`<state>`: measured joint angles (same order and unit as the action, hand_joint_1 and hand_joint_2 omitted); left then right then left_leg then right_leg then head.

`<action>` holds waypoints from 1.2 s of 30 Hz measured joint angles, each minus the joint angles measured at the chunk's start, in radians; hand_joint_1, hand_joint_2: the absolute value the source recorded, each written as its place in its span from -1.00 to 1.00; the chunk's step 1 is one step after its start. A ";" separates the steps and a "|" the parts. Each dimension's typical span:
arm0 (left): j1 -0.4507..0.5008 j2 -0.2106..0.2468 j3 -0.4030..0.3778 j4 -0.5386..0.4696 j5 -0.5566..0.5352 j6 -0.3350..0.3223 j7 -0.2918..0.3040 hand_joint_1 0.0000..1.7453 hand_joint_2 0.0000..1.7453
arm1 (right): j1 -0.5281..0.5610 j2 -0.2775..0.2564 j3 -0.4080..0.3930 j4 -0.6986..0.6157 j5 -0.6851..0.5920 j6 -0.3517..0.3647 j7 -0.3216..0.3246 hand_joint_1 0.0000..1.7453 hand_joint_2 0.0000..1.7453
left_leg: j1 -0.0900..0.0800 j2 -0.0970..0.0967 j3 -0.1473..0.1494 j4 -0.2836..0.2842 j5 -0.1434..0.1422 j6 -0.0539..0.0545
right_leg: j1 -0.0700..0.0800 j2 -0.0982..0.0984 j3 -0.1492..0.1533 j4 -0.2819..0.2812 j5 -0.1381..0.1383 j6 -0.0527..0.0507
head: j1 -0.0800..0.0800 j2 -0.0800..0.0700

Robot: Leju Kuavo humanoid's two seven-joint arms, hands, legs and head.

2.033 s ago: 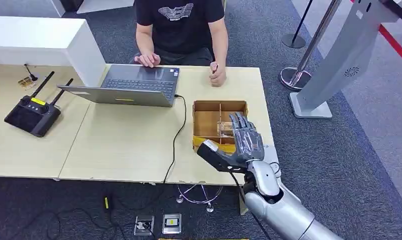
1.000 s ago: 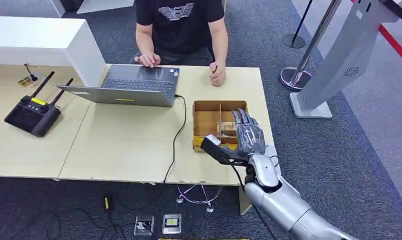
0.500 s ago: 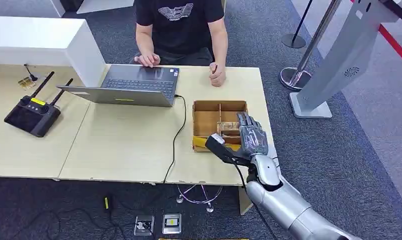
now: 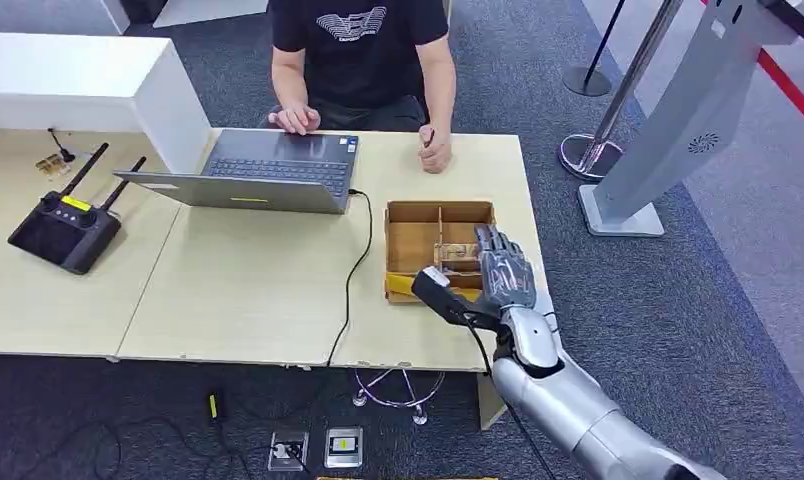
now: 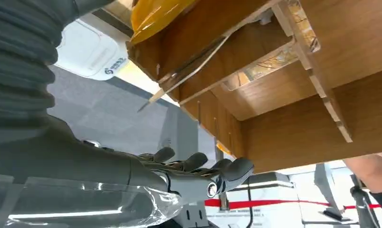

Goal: Pass the card to the sensor for recognition and then transmit it.

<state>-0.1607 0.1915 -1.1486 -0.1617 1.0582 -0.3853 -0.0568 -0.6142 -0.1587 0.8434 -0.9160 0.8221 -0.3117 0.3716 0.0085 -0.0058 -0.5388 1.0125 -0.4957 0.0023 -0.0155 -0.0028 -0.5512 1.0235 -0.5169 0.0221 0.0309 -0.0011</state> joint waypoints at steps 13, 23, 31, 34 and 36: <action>-0.002 0.000 0.000 0.000 0.000 0.000 0.007 -1.00 -1.00 | -0.016 0.027 0.001 0.054 -0.007 -0.027 -0.017 1.00 1.00 | 0.000 0.000 0.000 0.000 0.000 0.000 | 0.000 0.000 0.000 0.000 0.000 0.000 | 0.000 0.000; -0.004 0.002 0.000 0.000 -0.002 0.000 0.009 -1.00 -1.00 | -0.030 0.027 0.001 0.075 0.016 -0.032 -0.013 1.00 1.00 | 0.000 0.000 0.000 0.000 0.000 0.000 | 0.000 0.000 0.000 0.000 0.000 0.000 | 0.000 0.000; -0.006 0.003 0.000 0.000 -0.003 0.000 0.010 -1.00 -1.00 | -0.039 0.026 0.001 0.090 0.043 -0.024 0.005 1.00 1.00 | 0.000 0.000 0.000 0.000 0.000 0.000 | 0.000 0.000 0.000 0.000 0.000 0.000 | 0.000 0.000; -0.006 0.003 0.000 0.000 -0.003 0.000 0.010 -1.00 -1.00 | -0.041 0.026 0.001 0.095 0.048 -0.019 0.006 1.00 1.00 | 0.000 0.000 0.000 0.000 0.000 0.000 | 0.000 0.000 0.000 0.000 0.000 0.000 | 0.000 0.000; -0.006 0.003 0.000 0.000 -0.003 0.000 0.010 -1.00 -1.00 | -0.041 0.026 0.001 0.098 0.046 -0.017 0.006 1.00 1.00 | 0.000 0.000 0.000 0.000 0.000 0.000 | 0.000 0.000 0.000 0.000 0.000 0.000 | 0.000 0.000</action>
<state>-0.1665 0.1946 -1.1486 -0.1617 1.0552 -0.3853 -0.0473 -0.6552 -0.1331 0.8446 -0.8183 0.8678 -0.3284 0.3773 0.0085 -0.0056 -0.5385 1.0125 -0.4956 0.0023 -0.0155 -0.0026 -0.5513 1.0236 -0.5169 0.0221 0.0309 -0.0011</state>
